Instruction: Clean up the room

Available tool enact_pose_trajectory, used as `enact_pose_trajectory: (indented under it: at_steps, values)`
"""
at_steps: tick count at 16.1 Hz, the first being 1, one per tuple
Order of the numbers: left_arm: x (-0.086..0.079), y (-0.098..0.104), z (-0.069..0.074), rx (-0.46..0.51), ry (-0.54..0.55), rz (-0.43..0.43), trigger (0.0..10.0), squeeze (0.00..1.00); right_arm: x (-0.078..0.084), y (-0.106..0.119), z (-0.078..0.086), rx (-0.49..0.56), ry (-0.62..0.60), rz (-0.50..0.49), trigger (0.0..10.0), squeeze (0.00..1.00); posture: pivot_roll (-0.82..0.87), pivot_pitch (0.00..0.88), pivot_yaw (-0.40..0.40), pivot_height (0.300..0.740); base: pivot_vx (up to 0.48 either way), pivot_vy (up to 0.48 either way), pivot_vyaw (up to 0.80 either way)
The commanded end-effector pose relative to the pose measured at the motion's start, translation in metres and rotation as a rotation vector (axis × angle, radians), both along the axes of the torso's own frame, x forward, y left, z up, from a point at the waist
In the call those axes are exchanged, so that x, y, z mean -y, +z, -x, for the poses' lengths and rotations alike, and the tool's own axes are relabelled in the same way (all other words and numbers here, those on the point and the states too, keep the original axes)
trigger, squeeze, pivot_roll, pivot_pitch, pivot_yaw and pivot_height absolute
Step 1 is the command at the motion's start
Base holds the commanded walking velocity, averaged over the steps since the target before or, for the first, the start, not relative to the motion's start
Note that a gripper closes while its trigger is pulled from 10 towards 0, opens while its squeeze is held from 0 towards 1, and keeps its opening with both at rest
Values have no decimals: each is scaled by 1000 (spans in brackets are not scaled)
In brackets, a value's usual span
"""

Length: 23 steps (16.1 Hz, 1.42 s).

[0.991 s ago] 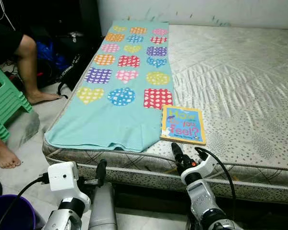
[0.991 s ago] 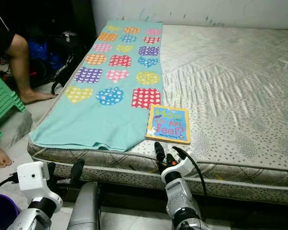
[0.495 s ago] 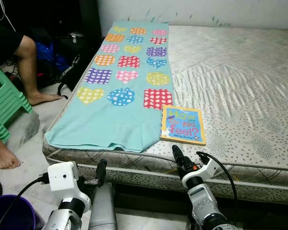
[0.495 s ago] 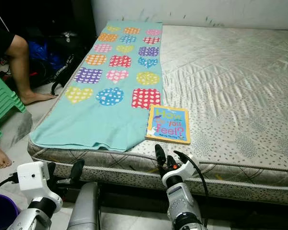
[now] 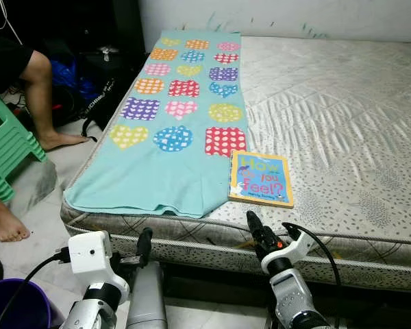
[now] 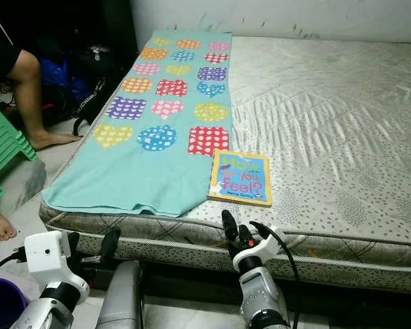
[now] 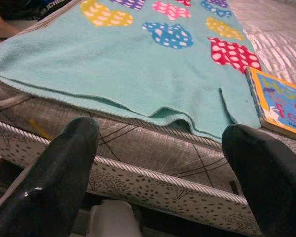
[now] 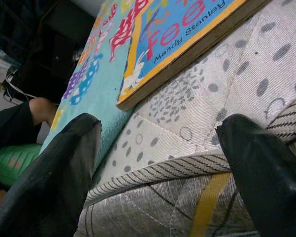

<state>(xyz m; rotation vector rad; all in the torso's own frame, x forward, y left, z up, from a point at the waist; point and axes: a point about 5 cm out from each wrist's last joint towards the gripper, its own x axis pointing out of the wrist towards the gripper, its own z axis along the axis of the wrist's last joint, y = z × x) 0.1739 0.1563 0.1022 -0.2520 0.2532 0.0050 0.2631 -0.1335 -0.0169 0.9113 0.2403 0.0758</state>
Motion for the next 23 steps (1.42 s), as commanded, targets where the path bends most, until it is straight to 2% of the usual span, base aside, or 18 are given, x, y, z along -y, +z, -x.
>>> enact_pose_trajectory:
  at_steps: [1, 17, 18, 23]
  values:
    - [-1, 2, 1, -1, 2, 0, 10000, 0, -214, 118, -42, -117, 327, -278, 10000, 0, 355, 0, 0, 508, 0, 0, 0]
    - [-1, 2, 1, -1, 2, 0, 10000, 0, -214, 118, -42, -117, 327, -278, 10000, 0, 355, 0, 0, 508, 0, 0, 0]
    - [-2, 1, -39, 94, -4, -62, 10000, 0, -116, 121, -84, 125, 137, 148, 10000, 0, -29, 0, 71, 508, 0, 0, -444]
    - [-2, 1, -39, 94, -4, -62, 10000, 0, -116, 121, -84, 125, 137, 148, 10000, 0, -29, 0, 71, 508, 0, 0, -444]
